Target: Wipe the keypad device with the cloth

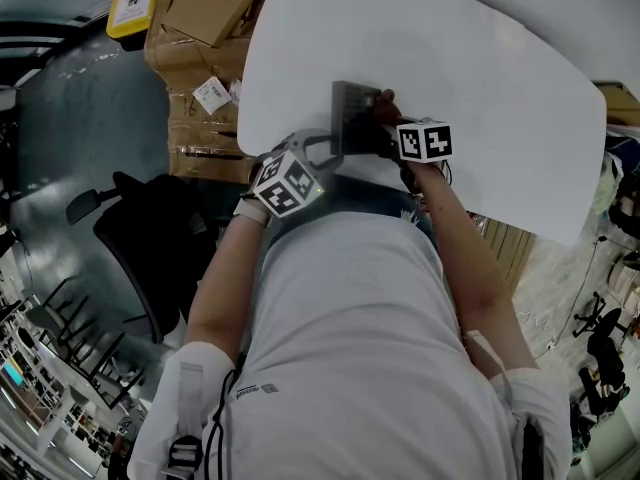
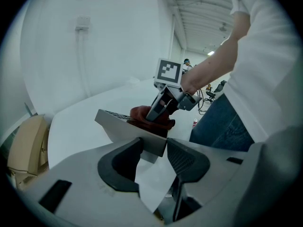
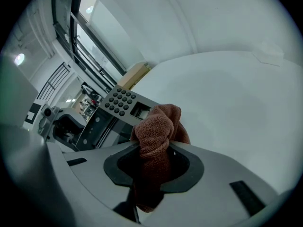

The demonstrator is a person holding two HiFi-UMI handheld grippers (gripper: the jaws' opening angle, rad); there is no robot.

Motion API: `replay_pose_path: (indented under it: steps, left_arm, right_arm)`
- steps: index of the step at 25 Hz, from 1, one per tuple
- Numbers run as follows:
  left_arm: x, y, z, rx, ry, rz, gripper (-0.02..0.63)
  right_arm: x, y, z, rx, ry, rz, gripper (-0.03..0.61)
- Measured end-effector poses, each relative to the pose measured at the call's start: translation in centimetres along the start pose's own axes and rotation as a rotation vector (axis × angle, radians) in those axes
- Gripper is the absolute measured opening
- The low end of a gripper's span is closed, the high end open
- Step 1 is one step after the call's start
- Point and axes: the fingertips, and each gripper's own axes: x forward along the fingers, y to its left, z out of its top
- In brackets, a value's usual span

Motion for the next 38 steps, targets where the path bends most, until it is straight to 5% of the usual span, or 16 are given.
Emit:
replay_pose_path:
  steps: [14,25,38]
  left_arm:
    - [-0.3,-0.2,-0.7,-0.003,0.010,-0.014,0.172]
    - [-0.4,-0.3,-0.7,-0.011,-0.001,-0.012,0.172]
    - [-0.5,-0.3,-0.8,-0.022,-0.019,-0.015,0.172]
  right_arm:
    - [-0.6,1.5,-2.6,-0.044,0.072,0.048,0.101]
    - [-2.0,7.9,5.2,-0.144,-0.082,0.156,0.101]
    - [-0.2,9.9,6.8,-0.189,-0.112,0.155,0.101]
